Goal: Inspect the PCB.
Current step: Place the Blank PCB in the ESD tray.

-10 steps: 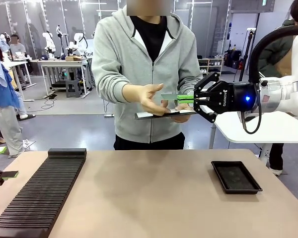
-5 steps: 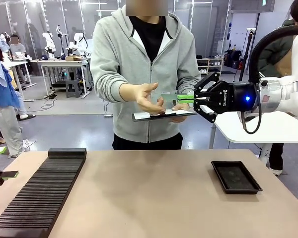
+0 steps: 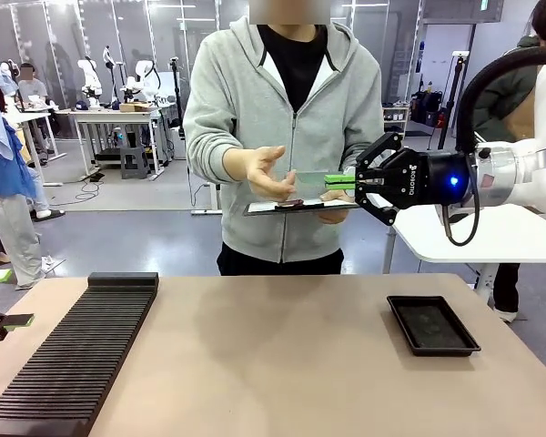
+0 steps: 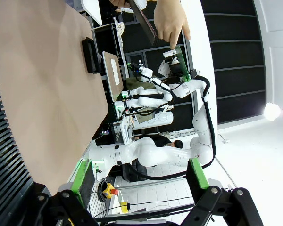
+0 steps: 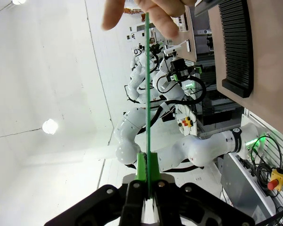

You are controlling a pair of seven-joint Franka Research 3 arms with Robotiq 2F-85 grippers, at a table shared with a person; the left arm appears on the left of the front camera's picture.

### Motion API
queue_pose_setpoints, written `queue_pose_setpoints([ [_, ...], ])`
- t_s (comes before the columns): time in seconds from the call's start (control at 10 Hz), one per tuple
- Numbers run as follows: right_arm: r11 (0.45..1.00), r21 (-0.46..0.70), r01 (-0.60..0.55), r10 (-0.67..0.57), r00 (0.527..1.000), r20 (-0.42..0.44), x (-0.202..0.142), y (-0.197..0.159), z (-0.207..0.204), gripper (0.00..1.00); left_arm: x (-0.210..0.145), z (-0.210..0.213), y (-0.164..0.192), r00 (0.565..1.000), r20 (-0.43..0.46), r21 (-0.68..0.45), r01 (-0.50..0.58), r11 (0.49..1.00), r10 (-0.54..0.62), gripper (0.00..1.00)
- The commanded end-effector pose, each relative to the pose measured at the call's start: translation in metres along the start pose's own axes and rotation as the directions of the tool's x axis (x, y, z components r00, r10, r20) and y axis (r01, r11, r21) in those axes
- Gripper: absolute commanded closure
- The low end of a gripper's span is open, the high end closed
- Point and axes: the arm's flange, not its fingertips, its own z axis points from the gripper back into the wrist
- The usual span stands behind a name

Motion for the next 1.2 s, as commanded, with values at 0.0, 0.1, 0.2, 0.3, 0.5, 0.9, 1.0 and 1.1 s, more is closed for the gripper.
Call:
queue_pose_setpoints([
  [0.0, 0.997, -0.064, -0.048, 0.049, 0.999, 0.02, 0.006, -0.003, 0.02, 0.97, 0.0, 0.001, 0.0, 1.0, 0.0, 0.001, 0.0, 1.0, 0.0, 0.0],
  [0.1, 0.992, -0.108, -0.067, 0.071, 0.997, 0.03, 0.011, -0.011, 0.041, 0.97, 0.0, 0.001, 0.0, 1.0, 0.0, 0.001, 0.0, 1.0, 0.0, 0.0],
  [0.2, 0.986, -0.144, -0.079, 0.085, 0.996, 0.036, 0.019, -0.022, 0.064, 0.97, 0.0, 0.001, 0.0, 1.0, 0.0, 0.001, 0.0, 1.0, 0.0, 0.0],
  [0.3, 0.981, -0.171, -0.092, 0.099, 0.994, 0.035, 0.031, -0.037, 0.085, 0.97, 0.0, 0.001, 0.0, 1.0, 0.0, 0.001, 0.0, 1.0, 0.0, 0.0],
  [0.5, 0.961, -0.241, -0.138, 0.163, 0.983, 0.085, 0.046, -0.062, 0.127, 0.97, 0.0, 0.001, 0.0, 1.0, 0.0, 0.001, 0.0, 1.0, 0.0, 0.0],
  [0.9, 0.913, -0.385, -0.132, 0.208, 0.965, 0.162, 0.06, -0.101, 0.177, 0.97, 0.0, 0.001, 0.0, 1.0, 0.0, 0.001, 0.0, 1.0, 0.0, 0.0],
  [1.0, 0.91, -0.399, -0.116, 0.193, 0.968, 0.159, 0.061, -0.105, 0.182, 0.97, 0.0, 0.001, 0.0, 1.0, 0.0, 0.001, 0.0, 1.0, 0.0, 0.0],
  [1.1, 0.914, -0.396, -0.089, 0.167, 0.971, 0.169, 0.062, -0.106, 0.188, 0.97, 0.0, 0.001, 0.0, 1.0, 0.0, 0.001, 0.0, 1.0, 0.0, 0.0],
])
